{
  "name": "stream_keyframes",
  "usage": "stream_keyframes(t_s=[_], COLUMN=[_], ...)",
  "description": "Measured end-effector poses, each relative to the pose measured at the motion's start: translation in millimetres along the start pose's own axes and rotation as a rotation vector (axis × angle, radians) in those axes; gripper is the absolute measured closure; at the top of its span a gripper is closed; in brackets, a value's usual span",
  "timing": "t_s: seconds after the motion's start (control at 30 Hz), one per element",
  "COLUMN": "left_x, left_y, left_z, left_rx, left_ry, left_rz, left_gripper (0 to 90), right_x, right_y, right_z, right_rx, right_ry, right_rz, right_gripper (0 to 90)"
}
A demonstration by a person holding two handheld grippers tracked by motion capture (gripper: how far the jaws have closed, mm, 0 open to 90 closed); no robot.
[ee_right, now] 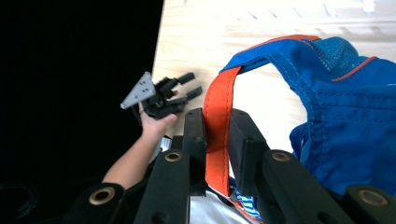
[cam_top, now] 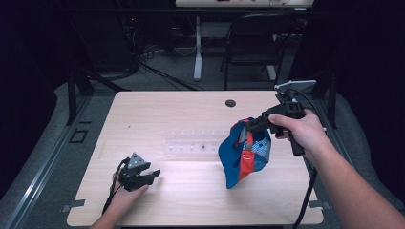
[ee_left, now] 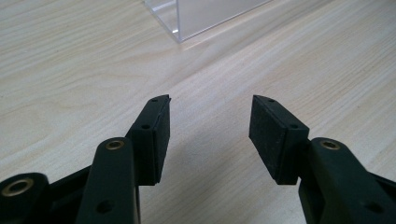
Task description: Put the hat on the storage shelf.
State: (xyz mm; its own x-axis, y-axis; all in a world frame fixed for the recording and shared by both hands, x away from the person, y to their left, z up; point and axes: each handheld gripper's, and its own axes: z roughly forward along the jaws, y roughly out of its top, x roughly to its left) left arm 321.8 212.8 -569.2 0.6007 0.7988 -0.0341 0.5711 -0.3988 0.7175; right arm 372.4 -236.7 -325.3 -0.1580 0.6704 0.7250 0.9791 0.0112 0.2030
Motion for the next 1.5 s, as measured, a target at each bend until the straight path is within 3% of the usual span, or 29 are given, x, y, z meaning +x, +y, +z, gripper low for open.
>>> stream_keyframes(t_s=[0.03,0.07,0.3,0.43,0.57,0.97,1.5], left_x=[0.0,0.1,-0.1,-0.3,-0.5,-0.8,-1.1], left_y=[0.0,0.2,0.2,0.2,0.3,0.8,0.9], left_z=[0.0,0.0,0.1,0.3,0.3,-0.1,0.4], left_rx=[0.000,0.000,-0.001,-0.001,-0.001,0.008,0.010], left_ry=[0.000,0.000,-0.001,-0.002,-0.004,-0.013,-0.019], left_rz=[0.000,0.002,0.004,0.000,0.001,0.000,0.000], left_gripper=[48.4,48.4,48.4,48.4,48.4,48.4,48.4], right_x=[0.0,0.3,5.8,13.5,21.3,29.3,46.1], right_y=[0.0,1.6,6.5,10.4,15.5,27.4,50.1], right_z=[0.0,1.6,7.0,8.3,4.6,-6.3,1.0], right_rx=[0.000,-0.021,-0.041,-0.034,-0.060,-0.110,-0.161], right_ry=[0.000,0.036,0.086,0.081,0.083,0.084,0.092], right_rz=[0.000,-0.007,-0.017,-0.030,-0.034,-0.024,-0.023], right_gripper=[78.4,78.4,78.4,78.4,78.4,78.4,78.4])
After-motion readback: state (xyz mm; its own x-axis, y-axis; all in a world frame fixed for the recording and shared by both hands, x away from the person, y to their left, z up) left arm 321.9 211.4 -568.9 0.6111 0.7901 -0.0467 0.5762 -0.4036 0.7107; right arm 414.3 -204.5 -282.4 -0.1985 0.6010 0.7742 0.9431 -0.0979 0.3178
